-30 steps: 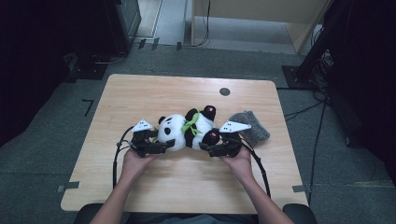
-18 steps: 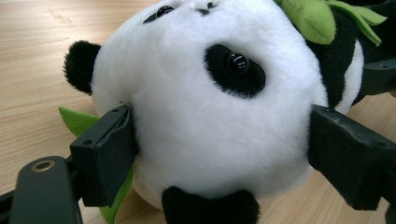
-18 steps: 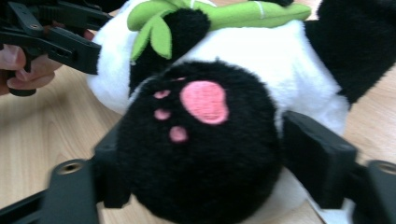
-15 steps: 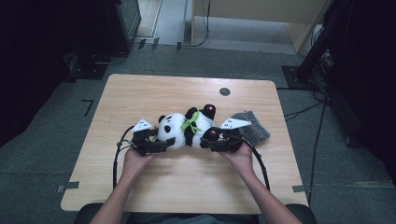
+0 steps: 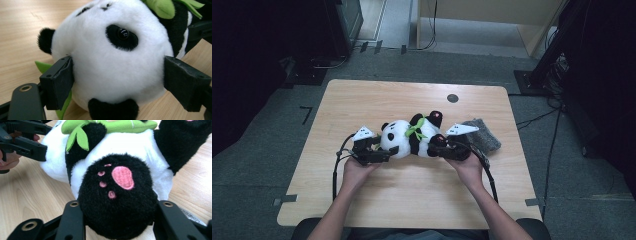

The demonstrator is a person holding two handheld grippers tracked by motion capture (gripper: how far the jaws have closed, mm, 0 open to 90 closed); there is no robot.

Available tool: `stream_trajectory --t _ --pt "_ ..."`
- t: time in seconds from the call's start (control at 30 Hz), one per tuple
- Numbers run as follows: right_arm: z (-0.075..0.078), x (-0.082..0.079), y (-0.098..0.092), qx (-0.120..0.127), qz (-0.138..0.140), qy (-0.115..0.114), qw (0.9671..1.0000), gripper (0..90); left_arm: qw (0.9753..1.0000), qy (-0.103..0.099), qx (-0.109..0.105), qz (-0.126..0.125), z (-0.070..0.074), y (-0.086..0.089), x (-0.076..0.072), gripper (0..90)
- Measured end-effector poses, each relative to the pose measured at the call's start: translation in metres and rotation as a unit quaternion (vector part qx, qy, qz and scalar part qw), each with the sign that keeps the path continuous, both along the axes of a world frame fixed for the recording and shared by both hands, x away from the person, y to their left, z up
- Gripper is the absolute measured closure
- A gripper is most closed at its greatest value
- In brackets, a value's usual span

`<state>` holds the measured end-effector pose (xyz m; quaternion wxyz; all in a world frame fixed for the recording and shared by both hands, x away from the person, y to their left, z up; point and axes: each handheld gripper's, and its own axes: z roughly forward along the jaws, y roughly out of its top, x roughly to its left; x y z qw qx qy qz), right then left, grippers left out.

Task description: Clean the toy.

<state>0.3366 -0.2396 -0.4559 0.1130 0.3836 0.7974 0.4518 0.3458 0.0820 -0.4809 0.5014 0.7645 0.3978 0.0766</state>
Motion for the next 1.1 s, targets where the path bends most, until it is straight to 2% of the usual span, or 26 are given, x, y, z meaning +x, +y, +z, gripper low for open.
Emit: stream_trajectory --t 0.07,0.1,0.13,0.3,0.33,0.5,0.53,0.57,0.6,0.63,0.73,0.77,0.8,0.87,0.97,1.07,1.1 --pt "0.002 0.000 0.000 0.001 -0.006 -0.002 1.0000 62.0 1.0000 -0.003 -0.006 -0.001 0.002 0.001 -0.001 15.3" --pt "0.008 0.001 -0.002 0.008 -0.010 -0.005 0.9999 62.5 0.9999 -0.010 -0.006 -0.003 0.004 0.003 -0.003 15.3" --pt "0.011 0.000 -0.003 0.012 -0.014 0.001 0.9998 62.6 0.9999 -0.013 -0.005 -0.005 0.005 0.004 -0.003 15.3" --pt "0.018 0.000 -0.008 0.019 -0.020 0.008 0.9996 63.5 0.9999 -0.011 0.001 -0.011 0.006 0.006 -0.005 15.2" --pt "0.022 0.002 -0.013 0.029 -0.021 0.015 0.9992 63.5 0.9998 -0.015 0.004 -0.014 0.006 0.007 -0.007 15.2" --pt "0.035 0.002 -0.027 0.061 -0.032 0.016 0.9975 63.5 0.9994 -0.019 0.001 -0.031 0.007 0.010 -0.013 15.3" --pt "0.035 0.002 -0.027 0.061 -0.032 0.016 0.9975 63.5 0.9994 -0.019 0.001 -0.031 0.007 0.010 -0.013 15.2" --pt "0.041 0.001 -0.032 0.076 -0.032 0.019 0.9964 63.4 0.9990 -0.025 0.004 -0.037 0.006 0.008 -0.015 14.9" --pt "0.041 0.001 -0.032 0.076 -0.032 0.019 0.9964 63.4 0.9990 -0.025 0.004 -0.037 0.006 0.008 -0.015 12.5" --pt "0.044 0.001 -0.033 0.081 -0.027 0.023 0.9960 63.2 0.9989 -0.029 0.003 -0.038 0.007 0.006 -0.016 12.5" --pt "0.049 -0.002 -0.033 0.093 -0.011 0.032 0.9951 63.1 0.9979 -0.057 0.007 -0.030 0.010 -0.001 -0.017 8.7" --pt "0.050 -0.003 -0.033 0.097 -0.004 0.034 0.9947 63.1 0.9973 -0.063 0.005 -0.038 0.010 -0.002 -0.017 1.7" --pt "0.051 -0.004 -0.031 0.100 0.009 0.040 0.9942 63.1 0.9960 -0.075 -0.002 -0.049 0.010 -0.003 -0.017 0.0" --pt "0.052 -0.006 -0.026 0.102 0.031 0.052 0.9929 63.1 0.9935 -0.095 -0.001 -0.062 0.012 -0.004 -0.018 0.0" --pt "0.051 -0.005 -0.025 0.102 0.042 0.063 0.9919 63.0 0.9932 -0.097 0.005 -0.063 0.013 -0.007 -0.018 0.0" --pt "0.047 -0.005 -0.019 0.089 0.052 0.075 0.9919 62.8 0.9935 -0.091 0.032 -0.060 0.010 -0.013 -0.018 0.3" --pt "0.045 -0.006 -0.015 0.079 0.055 0.071 0.9929 62.4 0.9935 -0.088 0.039 -0.060 0.009 -0.013 -0.018 6.1"
